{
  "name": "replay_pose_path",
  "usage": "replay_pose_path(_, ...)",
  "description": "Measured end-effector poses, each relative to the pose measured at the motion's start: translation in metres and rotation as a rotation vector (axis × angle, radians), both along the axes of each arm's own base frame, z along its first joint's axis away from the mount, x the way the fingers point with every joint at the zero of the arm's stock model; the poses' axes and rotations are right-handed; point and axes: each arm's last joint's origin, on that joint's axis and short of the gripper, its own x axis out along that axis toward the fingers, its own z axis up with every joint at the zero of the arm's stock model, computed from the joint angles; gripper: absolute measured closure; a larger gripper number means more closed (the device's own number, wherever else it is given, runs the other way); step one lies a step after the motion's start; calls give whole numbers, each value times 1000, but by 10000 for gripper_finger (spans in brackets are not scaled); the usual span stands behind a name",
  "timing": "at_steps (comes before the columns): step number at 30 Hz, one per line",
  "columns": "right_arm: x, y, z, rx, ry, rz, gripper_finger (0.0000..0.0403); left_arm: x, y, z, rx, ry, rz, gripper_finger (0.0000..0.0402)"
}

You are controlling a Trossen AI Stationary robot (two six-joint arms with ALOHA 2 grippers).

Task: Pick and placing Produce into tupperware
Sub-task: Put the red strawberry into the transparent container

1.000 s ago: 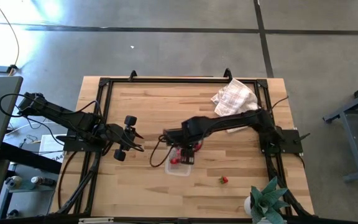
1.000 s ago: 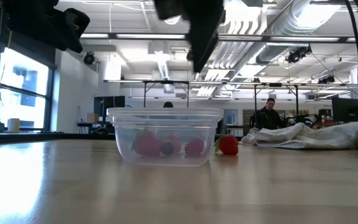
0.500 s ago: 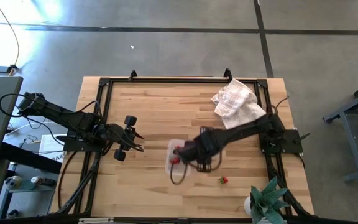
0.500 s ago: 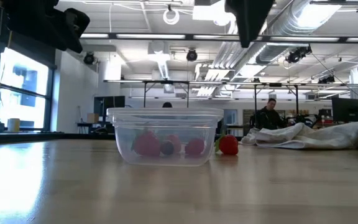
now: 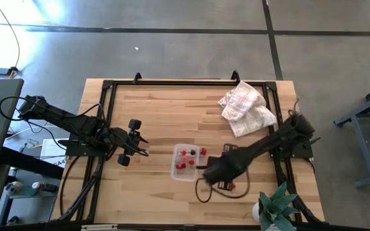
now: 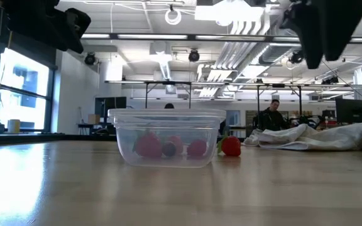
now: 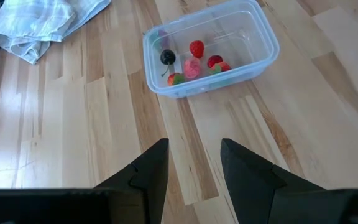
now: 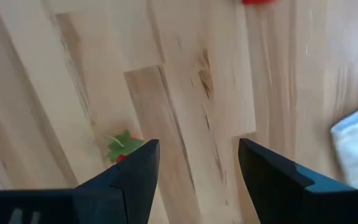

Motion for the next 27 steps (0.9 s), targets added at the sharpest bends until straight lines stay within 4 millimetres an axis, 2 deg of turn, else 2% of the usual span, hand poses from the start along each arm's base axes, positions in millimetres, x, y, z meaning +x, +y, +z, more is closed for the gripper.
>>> replay_pose_path(10,-69,-17,6,152,-249,-72,192,0,0,0,0,1,0,266)
replay_pose_path(17,-120,-31,-11,166,-239,-219,192,0,0,0,0,0,0,266)
replay_pose_path(20,-132,-37,-24,157,-215,-300,192,0,0,0,0,0,0,266)
replay_pose_path(23,-134,-38,-35,184,-226,-367,192,0,0,0,0,1,0,266)
replay_pose_path(27,-133,-18,-46,284,-330,-151,192,0,0,0,0,0,0,266)
